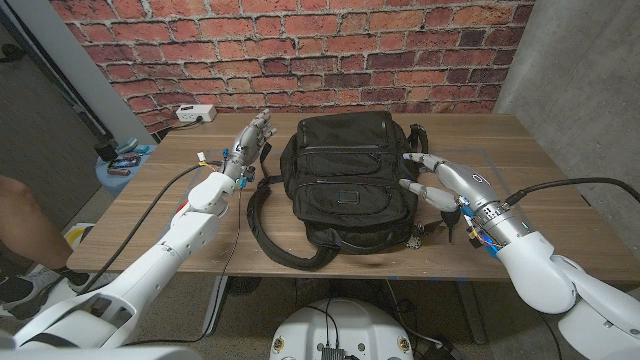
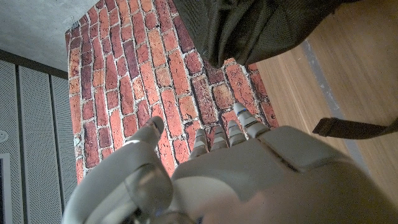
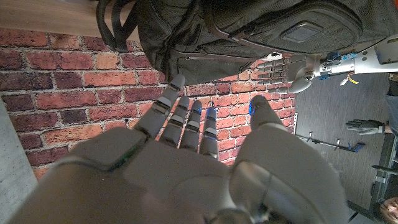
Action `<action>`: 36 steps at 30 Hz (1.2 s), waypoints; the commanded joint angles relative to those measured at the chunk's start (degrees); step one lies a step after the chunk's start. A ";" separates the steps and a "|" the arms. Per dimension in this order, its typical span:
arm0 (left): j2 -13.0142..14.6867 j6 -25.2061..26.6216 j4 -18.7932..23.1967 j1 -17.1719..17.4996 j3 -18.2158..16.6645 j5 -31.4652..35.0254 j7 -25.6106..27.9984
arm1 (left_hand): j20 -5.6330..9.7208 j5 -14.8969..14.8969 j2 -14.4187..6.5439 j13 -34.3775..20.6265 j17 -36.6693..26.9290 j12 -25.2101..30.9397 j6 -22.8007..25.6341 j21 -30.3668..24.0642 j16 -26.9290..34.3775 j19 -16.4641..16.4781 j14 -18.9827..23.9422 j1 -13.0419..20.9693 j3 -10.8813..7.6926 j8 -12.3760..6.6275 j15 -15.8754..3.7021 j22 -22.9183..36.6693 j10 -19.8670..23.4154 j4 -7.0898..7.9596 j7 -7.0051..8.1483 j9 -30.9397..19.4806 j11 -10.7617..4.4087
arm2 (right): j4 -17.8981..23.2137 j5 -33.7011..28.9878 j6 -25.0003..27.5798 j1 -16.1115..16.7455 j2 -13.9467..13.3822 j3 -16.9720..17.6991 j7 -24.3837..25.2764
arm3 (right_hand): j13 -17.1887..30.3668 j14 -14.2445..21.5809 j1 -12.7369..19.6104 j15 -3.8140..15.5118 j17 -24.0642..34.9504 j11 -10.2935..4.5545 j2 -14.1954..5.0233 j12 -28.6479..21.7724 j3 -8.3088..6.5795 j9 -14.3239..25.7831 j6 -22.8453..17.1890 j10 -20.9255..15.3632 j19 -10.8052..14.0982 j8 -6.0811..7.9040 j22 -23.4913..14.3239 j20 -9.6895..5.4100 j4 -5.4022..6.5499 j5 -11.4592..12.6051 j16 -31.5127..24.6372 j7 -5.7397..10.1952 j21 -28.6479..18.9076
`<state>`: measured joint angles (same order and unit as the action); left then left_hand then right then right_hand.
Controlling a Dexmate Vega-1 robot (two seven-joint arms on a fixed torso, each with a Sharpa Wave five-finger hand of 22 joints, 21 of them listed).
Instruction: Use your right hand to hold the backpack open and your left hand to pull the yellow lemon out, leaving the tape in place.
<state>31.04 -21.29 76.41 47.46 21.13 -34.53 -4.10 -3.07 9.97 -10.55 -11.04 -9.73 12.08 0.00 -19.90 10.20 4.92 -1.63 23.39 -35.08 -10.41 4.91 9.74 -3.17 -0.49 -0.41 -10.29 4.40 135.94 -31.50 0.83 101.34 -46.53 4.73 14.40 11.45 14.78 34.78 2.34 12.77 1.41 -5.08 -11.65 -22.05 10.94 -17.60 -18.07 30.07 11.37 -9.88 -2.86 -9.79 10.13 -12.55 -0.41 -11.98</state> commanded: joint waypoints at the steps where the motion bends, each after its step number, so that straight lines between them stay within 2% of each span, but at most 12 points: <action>1: -0.17 -0.81 1.03 1.27 -0.15 0.65 1.43 | -0.05 0.40 -0.06 -0.22 -0.13 0.19 0.40 0.10 0.41 0.68 0.18 0.61 -0.24 -0.31 0.20 0.18 0.45 -0.29 -0.45 -0.05 0.30 | 1.67 -5.25 -1.68 4.23 2.86 1.97 -2.04 | 0.21 0.45 0.65 0.53 0.17 0.36 0.36 0.03 0.36 0.17 0.01 -0.14 0.55 -0.03 0.03 -0.07 -0.02 -0.03 -0.04 -0.25 0.20; 12: -0.08 -1.06 1.79 1.60 -0.03 1.19 1.82 | -0.09 0.42 -0.11 -0.22 -0.15 0.21 0.53 0.32 0.48 0.79 0.36 0.70 -0.20 -0.32 0.25 0.19 0.56 -0.38 -0.59 -0.05 0.33 | 1.73 -11.90 -1.87 5.26 4.52 0.17 -0.82 | 0.28 0.80 1.09 0.46 0.01 0.68 0.78 -0.18 0.61 0.19 -0.45 -0.66 0.79 0.17 0.03 0.13 -0.04 -0.07 -0.15 -0.39 0.22; 17: 0.09 -1.38 2.01 1.62 -0.09 1.39 1.74 | -0.05 0.43 -0.12 -0.22 -0.17 0.20 0.61 0.42 0.48 0.84 0.39 0.72 -0.16 -0.34 0.23 0.19 0.56 -0.40 -0.62 -0.05 0.29 | 1.81 -15.84 -1.95 6.46 4.60 -0.61 0.26 | 0.29 1.05 1.74 0.53 -0.16 0.79 1.32 -0.22 0.65 0.19 -0.66 -0.81 1.06 0.26 0.04 0.22 -0.36 0.01 -0.15 -0.46 0.19; 27: 0.92 -1.44 2.66 2.07 -0.52 1.32 1.47 | -0.09 0.44 -0.15 -0.22 -0.19 0.19 0.61 0.67 0.48 0.92 0.44 0.79 -0.11 -0.29 0.24 0.20 0.59 -0.46 -0.64 -0.05 0.25 | 1.09 -22.75 -1.11 6.83 4.07 -2.50 3.12 | 0.34 2.19 4.04 0.81 -0.60 0.35 2.67 -0.42 0.58 0.20 -1.35 -1.54 2.27 0.51 0.04 0.04 -0.82 0.32 -0.35 -0.28 -0.02; 32: 1.38 -1.05 3.03 2.17 -0.59 1.35 1.36 | -0.13 0.45 -0.16 -0.22 -0.19 0.18 0.65 0.77 0.48 0.94 0.47 0.81 -0.09 -0.29 0.29 0.20 0.58 -0.48 -0.67 -0.05 0.24 | -0.30 -25.04 -1.71 6.63 3.39 -3.06 6.26 | 0.39 2.94 4.92 1.21 -0.69 -0.34 3.12 -0.68 0.65 0.22 -2.04 -2.36 2.89 0.73 0.03 -0.16 -0.67 0.40 -0.58 -0.08 -0.12; 36: 1.40 -1.11 2.93 1.90 -0.50 1.49 1.14 | -0.10 0.46 -0.17 -0.23 -0.20 0.19 0.70 0.86 0.48 0.97 0.47 0.84 -0.07 -0.30 0.27 0.21 0.63 -0.51 -0.69 -0.05 0.26 | -2.13 -27.35 -2.49 6.35 2.81 -3.91 10.88 | 0.47 4.17 5.78 1.95 -0.69 -0.67 3.59 -1.05 0.84 0.23 -3.21 -3.52 3.70 1.06 0.01 -0.33 -0.43 0.48 -1.02 0.23 -0.24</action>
<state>31.93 -22.66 78.98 49.39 20.72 -33.24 -2.58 -3.06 10.19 -10.78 -11.04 -9.72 12.08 0.32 -19.25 10.20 5.54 -1.64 23.61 -34.91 -10.41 4.91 9.74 -2.86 -0.65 -0.73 -10.27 4.71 136.52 -53.07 -0.81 107.74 -42.70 2.49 18.36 11.60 18.03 39.56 2.39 11.98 1.04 -1.50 -12.11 -21.10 11.07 -19.71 -20.49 32.83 11.96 -9.89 -3.18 -10.42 10.13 -13.01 -0.37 -11.98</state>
